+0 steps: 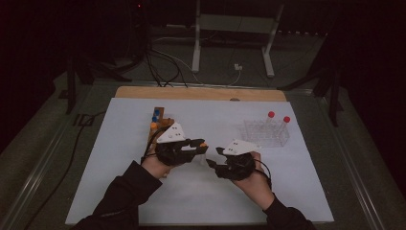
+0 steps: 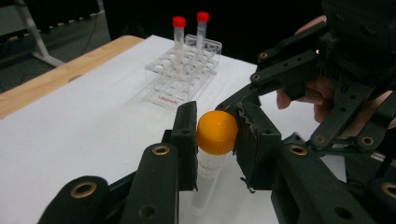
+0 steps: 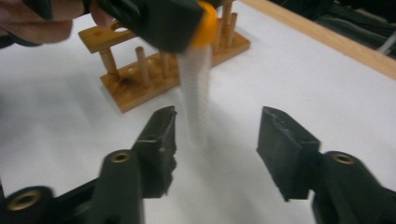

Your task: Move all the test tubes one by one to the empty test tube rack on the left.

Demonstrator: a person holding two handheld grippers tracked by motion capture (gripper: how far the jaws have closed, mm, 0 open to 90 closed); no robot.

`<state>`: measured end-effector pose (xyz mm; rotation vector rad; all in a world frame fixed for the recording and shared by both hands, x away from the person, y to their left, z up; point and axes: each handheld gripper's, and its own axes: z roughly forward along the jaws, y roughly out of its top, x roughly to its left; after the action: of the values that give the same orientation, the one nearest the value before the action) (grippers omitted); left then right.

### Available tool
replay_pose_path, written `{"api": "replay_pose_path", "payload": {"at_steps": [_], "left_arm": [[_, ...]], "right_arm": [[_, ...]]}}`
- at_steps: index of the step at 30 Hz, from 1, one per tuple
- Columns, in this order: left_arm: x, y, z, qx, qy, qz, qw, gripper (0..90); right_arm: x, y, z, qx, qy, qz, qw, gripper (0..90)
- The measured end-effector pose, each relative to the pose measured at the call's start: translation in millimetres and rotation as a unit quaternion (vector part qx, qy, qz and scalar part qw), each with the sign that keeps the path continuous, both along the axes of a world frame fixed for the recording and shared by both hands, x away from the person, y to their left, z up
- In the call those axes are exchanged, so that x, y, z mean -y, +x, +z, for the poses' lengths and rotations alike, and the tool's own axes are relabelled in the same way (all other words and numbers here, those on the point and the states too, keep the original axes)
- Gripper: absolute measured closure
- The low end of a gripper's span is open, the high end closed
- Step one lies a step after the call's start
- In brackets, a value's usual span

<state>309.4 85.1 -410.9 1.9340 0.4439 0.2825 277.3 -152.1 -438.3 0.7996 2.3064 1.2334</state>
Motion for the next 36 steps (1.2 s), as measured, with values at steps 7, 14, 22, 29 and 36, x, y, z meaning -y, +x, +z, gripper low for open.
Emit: {"api": "replay_pose_path", "payload": {"at_steps": [7, 14, 22, 29, 36], "left_arm": [[-21.8, 4.3, 13.9, 0.008, -0.005, 0.025, 0.9996, 71.4], [-45.2, 9.1, 24.3, 0.019, -0.006, 0.061, 0.998, 71.4], [-72.7, 12.1, 34.2, 0.023, -0.003, 0.102, 0.9945, 71.4], [-93.8, 14.0, 40.2, 0.031, 0.003, 0.137, 0.9901, 71.4], [-111.2, 20.4, 36.0, 0.033, 0.004, 0.177, 0.9836, 71.4]], "right_arm": [[14.2, 0.5, 5.7, 0.003, 0.027, -0.022, 0.9994, 25.3], [21.9, 0.4, 7.5, -0.003, 0.043, -0.042, 0.9982, 7.8], [29.0, 1.1, 8.0, -0.011, 0.058, -0.037, 0.9976, 0.0], [33.1, 0.6, 9.3, -0.007, 0.064, -0.037, 0.9972, 0.0], [36.0, 0.8, 9.8, -0.007, 0.066, -0.038, 0.9971, 0.0]]}}
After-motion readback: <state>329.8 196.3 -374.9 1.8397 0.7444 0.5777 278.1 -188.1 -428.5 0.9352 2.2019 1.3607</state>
